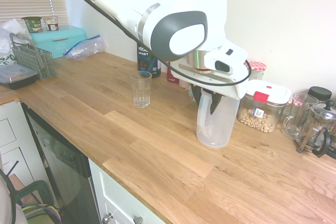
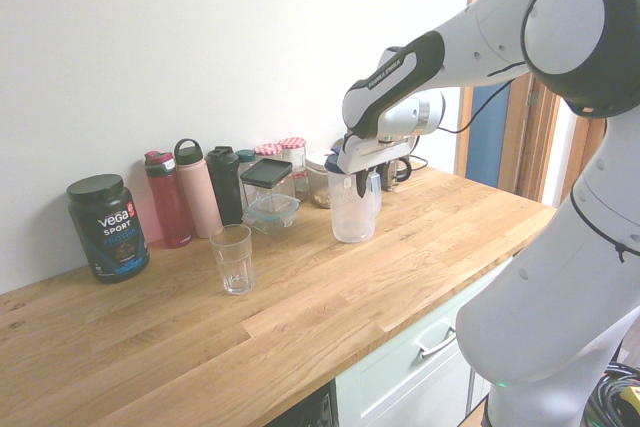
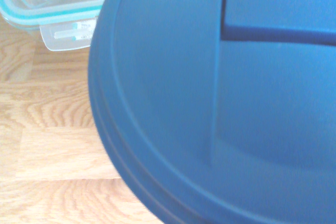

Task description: Pour me some water

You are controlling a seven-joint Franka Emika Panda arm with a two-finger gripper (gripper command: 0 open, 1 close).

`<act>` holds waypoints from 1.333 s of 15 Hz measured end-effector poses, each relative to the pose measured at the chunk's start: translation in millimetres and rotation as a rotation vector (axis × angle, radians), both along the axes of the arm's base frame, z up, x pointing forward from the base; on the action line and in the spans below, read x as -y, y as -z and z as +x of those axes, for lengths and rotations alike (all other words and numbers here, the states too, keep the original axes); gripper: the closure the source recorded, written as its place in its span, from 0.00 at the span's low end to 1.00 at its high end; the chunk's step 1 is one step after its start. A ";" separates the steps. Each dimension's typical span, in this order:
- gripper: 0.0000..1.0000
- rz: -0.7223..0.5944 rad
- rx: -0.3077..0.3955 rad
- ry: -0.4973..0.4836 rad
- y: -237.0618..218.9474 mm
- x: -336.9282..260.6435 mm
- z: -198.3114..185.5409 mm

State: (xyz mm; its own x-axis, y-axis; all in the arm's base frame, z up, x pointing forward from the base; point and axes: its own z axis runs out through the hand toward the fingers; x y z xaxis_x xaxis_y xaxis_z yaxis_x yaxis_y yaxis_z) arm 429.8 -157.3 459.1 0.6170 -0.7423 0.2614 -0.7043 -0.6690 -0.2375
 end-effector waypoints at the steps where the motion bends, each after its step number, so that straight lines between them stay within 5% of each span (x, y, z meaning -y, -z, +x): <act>1: 1.00 0.000 0.000 -0.002 -0.1 -0.7 0.3; 9: 1.00 -0.023 -0.019 -0.097 -29.2 13.8 4.4; 14: 1.00 -0.058 -0.083 -0.389 -102.0 -4.6 14.4; 20: 1.00 -0.094 -0.250 -0.717 -99.2 -104.2 49.9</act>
State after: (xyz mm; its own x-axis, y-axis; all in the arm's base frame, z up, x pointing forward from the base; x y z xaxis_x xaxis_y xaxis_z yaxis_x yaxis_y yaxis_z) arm 479.7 -53.0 558.3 0.9885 -0.1192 0.0927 -0.1151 -0.9922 -0.0478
